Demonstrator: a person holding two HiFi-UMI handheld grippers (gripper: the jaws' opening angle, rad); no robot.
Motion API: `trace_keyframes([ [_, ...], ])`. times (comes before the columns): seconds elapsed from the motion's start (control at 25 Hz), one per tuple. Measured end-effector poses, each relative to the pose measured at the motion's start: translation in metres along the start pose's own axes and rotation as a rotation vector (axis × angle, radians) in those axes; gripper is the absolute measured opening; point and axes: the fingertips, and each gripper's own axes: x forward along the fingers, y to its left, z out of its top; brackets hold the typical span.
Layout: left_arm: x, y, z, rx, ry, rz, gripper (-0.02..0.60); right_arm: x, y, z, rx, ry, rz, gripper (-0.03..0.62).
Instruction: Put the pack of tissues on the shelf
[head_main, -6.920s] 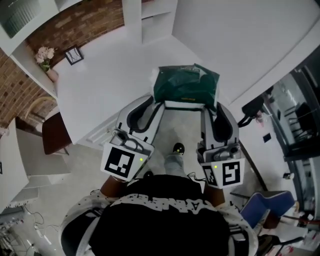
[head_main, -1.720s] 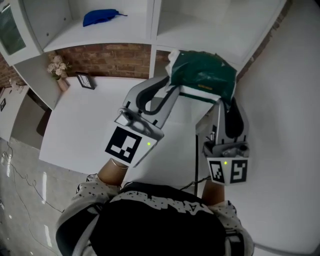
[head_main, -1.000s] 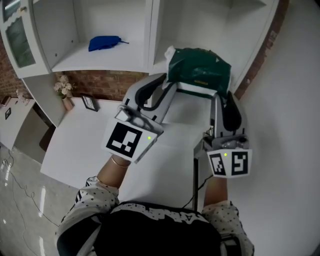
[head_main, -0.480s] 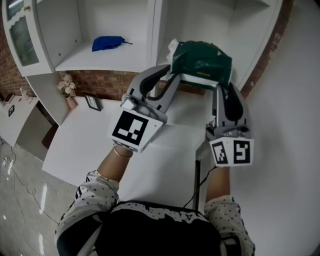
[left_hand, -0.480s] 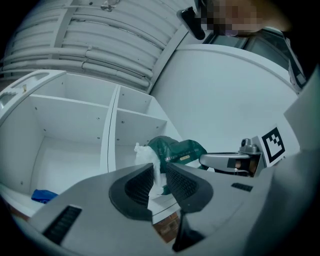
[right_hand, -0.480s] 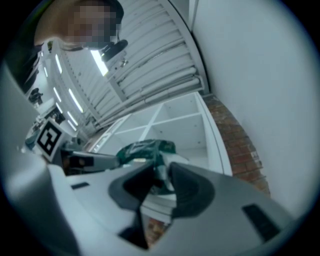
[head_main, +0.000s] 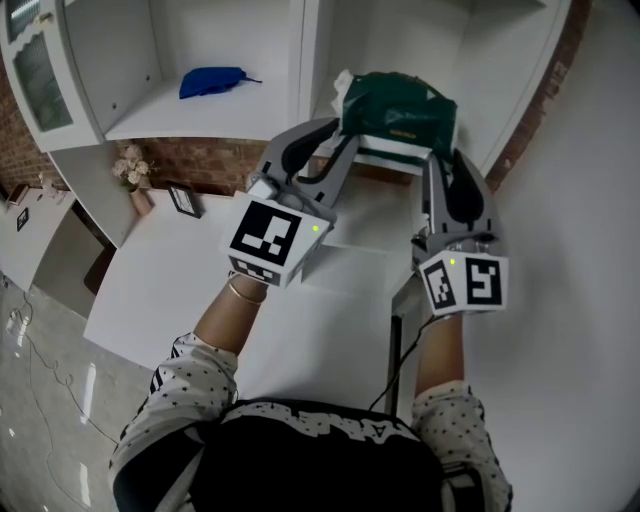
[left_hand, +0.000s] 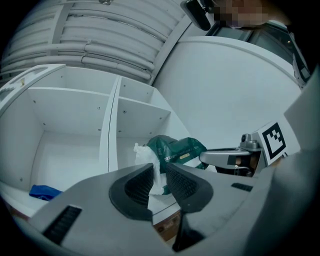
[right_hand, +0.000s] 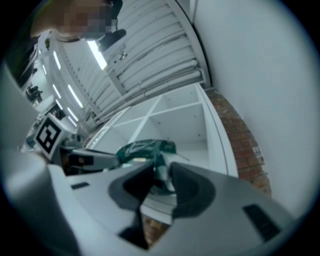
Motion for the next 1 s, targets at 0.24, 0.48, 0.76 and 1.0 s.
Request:
trace_keyframes([
  [0.24,0.011,0.003,-0.009,0.024,0.031,0.021,0.106,0.005,-0.003,-0.005,-0.039,0.021,-0.008,0.124],
  [0.48,0.02,0.005,-0.012,0.07,0.076,0.05,0.107,0.009,-0.008,-0.006,-0.003,0.054,0.008,0.143],
  [0.76,0.026,0.007,-0.013,0.093,0.108,0.064,0.107,0.0,-0.005,0.015,-0.023,0.0,0.004,0.169],
  [1.0,0.031,0.009,-0.018,0.079,0.13,0.075,0.107,0.001,-0.004,0.008,-0.156,0.086,-0.004,0.081],
])
